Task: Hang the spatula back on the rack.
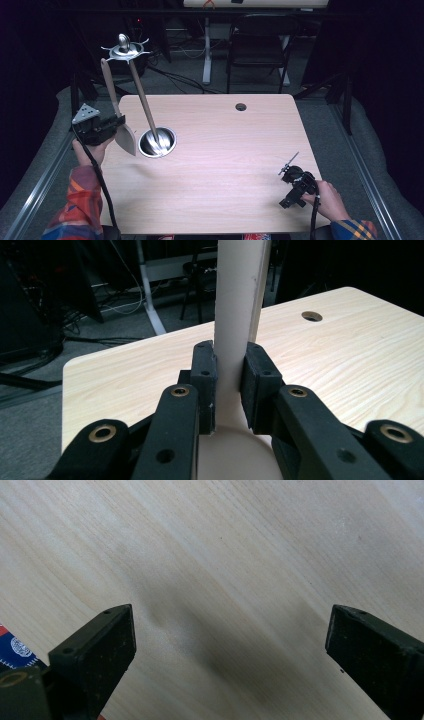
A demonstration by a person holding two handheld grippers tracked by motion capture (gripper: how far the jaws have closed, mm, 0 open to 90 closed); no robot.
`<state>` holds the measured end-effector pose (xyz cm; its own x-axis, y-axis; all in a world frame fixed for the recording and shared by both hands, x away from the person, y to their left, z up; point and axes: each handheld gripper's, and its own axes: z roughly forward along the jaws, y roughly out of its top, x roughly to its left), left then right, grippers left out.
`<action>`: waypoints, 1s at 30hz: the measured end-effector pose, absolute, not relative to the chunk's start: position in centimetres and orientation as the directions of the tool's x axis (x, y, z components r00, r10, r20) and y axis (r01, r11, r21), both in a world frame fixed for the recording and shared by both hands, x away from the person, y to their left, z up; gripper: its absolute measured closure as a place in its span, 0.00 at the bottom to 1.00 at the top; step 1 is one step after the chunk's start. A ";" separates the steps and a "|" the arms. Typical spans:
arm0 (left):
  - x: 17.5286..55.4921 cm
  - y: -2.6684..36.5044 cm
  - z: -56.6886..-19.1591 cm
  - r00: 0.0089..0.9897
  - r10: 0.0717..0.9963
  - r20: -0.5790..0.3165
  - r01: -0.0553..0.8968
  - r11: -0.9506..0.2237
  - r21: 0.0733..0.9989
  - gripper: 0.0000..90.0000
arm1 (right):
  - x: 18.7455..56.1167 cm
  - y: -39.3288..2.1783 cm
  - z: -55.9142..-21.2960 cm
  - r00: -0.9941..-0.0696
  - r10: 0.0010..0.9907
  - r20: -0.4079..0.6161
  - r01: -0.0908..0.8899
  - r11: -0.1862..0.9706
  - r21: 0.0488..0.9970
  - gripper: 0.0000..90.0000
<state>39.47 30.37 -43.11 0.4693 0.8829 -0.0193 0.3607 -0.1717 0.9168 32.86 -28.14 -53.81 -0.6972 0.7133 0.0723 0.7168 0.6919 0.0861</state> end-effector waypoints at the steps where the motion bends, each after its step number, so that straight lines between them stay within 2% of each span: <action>1: 39.5 30.3 -43.1 0.469 0.883 -0.018 0.359 -0.171 0.917 0.87 | 32.9 -28.1 -53.8 -0.701 0.710 0.068 0.714 0.696 0.082 0.06; 2: 39.5 30.2 -43.2 0.467 0.884 -0.020 0.355 -0.166 0.920 0.87 | 32.6 -28.1 -54.1 -0.672 0.735 0.085 0.739 0.661 0.126 0.06; 3: 39.6 30.2 -43.3 0.461 0.887 -0.020 0.348 -0.160 0.924 0.86 | 32.8 -28.1 -54.0 -0.689 0.721 0.073 0.724 0.682 0.101 0.06; 10: 39.8 30.1 -43.3 0.469 0.882 -0.036 0.354 -0.151 0.923 0.86 | 32.8 -28.1 -53.9 -0.695 0.715 0.077 0.719 0.690 0.087 0.06; 14: 39.7 30.0 -43.2 0.463 0.886 -0.016 0.356 -0.170 0.919 0.84 | 32.8 -28.1 -53.9 -0.696 0.713 0.081 0.718 0.691 0.088 0.06; 16: 39.5 29.9 -43.0 0.457 0.889 -0.007 0.362 -0.179 0.915 0.78 | 32.9 -28.2 -53.9 -0.701 0.709 0.081 0.714 0.696 0.080 0.06; 17: 39.4 29.9 -42.9 0.459 0.888 -0.011 0.368 -0.179 0.913 0.69 | 32.7 -28.2 -54.0 -0.688 0.722 0.073 0.725 0.681 0.099 0.06; 18: 39.3 29.8 -42.9 0.452 0.892 -0.009 0.376 -0.181 0.909 0.69 | 32.7 -28.2 -54.0 -0.688 0.722 0.073 0.725 0.681 0.099 0.06; 19: 39.2 29.7 -42.8 0.433 0.901 -0.010 0.394 -0.179 0.902 0.59 | 32.7 -28.3 -53.9 -0.692 0.719 0.069 0.722 0.686 0.094 0.06; 20: 39.2 29.7 -42.8 0.433 0.901 -0.010 0.394 -0.179 0.902 0.54 | 32.7 -28.3 -53.9 -0.692 0.719 0.069 0.722 0.686 0.094 0.06; 22: 38.9 29.8 -42.9 0.430 0.903 -0.018 0.408 -0.177 0.896 0.51 | 32.8 -28.3 -53.8 -0.703 0.708 0.071 0.711 0.699 0.078 0.06; 23: 38.6 29.9 -42.9 0.430 0.902 -0.027 0.425 -0.176 0.888 0.44 | 32.5 -28.2 -54.1 -0.677 0.732 0.075 0.735 0.668 0.120 0.06; 24: 38.6 29.9 -42.9 0.430 0.902 -0.027 0.425 -0.176 0.888 0.40 | 32.5 -28.2 -54.1 -0.677 0.732 0.075 0.735 0.668 0.120 0.06; 25: 38.3 30.0 -42.9 0.430 0.902 -0.028 0.432 -0.179 0.884 0.37 | 32.9 -28.3 -53.6 -0.715 0.696 0.063 0.699 0.713 0.058 0.06; 26: 38.3 30.0 -42.9 0.430 0.902 -0.028 0.432 -0.179 0.884 0.34 | 32.9 -28.3 -53.6 -0.715 0.696 0.063 0.699 0.713 0.058 0.06; 27: 37.9 29.9 -42.9 0.437 0.899 -0.031 0.447 -0.187 0.875 0.31 | 32.2 -28.2 -54.4 -0.653 0.752 0.089 0.755 0.636 0.159 0.06; 29: 37.4 29.7 -42.9 0.448 0.894 -0.019 0.460 -0.213 0.862 0.26 | 32.7 -28.3 -53.8 -0.697 0.714 0.069 0.717 0.692 0.085 0.06; 30: 37.4 29.7 -42.9 0.448 0.894 -0.019 0.460 -0.213 0.862 0.24 | 32.7 -28.3 -53.8 -0.697 0.714 0.069 0.717 0.692 0.085 0.06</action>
<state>37.37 29.68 -42.86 0.4485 0.8936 -0.0188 0.4602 -0.2129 0.8619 32.68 -28.30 -53.84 -0.6969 0.7138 0.0694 0.7170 0.6919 0.0847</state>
